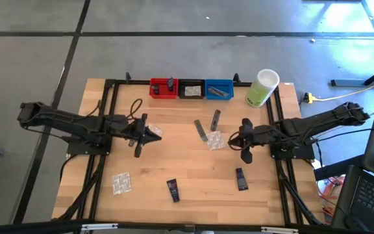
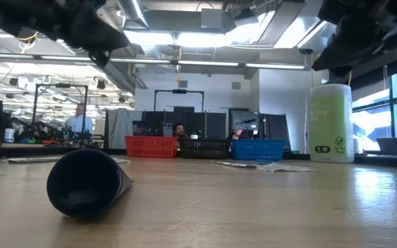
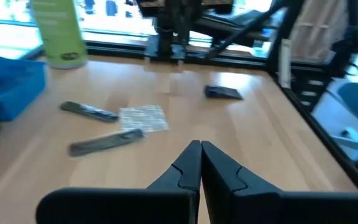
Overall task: Pick & Place Travel size toiletries
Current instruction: Put the white bandage pack into the black bin
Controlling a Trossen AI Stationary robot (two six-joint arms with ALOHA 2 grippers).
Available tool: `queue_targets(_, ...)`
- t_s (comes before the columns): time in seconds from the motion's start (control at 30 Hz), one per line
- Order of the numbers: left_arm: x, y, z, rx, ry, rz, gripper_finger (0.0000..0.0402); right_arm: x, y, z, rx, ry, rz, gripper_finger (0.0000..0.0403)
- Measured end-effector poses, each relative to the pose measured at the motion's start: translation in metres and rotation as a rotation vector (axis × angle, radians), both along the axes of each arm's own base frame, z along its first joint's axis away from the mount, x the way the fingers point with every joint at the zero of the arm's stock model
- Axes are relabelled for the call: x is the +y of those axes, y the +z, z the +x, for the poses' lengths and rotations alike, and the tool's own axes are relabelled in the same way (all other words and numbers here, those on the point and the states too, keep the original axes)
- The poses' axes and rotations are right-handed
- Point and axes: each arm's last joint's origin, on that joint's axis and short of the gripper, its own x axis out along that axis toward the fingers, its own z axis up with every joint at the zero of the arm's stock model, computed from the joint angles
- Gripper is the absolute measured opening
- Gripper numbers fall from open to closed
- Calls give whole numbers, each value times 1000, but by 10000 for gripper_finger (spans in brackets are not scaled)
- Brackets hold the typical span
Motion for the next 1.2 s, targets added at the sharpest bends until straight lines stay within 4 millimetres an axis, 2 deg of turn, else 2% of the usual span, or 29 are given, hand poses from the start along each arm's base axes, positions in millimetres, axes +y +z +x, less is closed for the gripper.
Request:
queue_targets(0.1,-8,-9,-3,13,-46,-1,4,3,-2,-7,-5,36,52,0)
queue_targets(0.27,-18,-10,-5,27,-102,1,7,10,-3,-15,45,100,182,1)
queue_targets(0.57,-26,-12,-7,55,-172,-35,11,12,-15,-25,222,44,258,4)
queue_targets(0.83,-28,-14,-8,108,-226,-180,10,11,-16,-25,222,74,215,14)
queue_targets(1.07,-32,-31,-17,328,-219,-257,3,9,-15,-26,191,86,109,4)
queue_targets(1.2,-39,-28,-21,417,-202,-311,3,3,-10,-33,152,26,41,17)
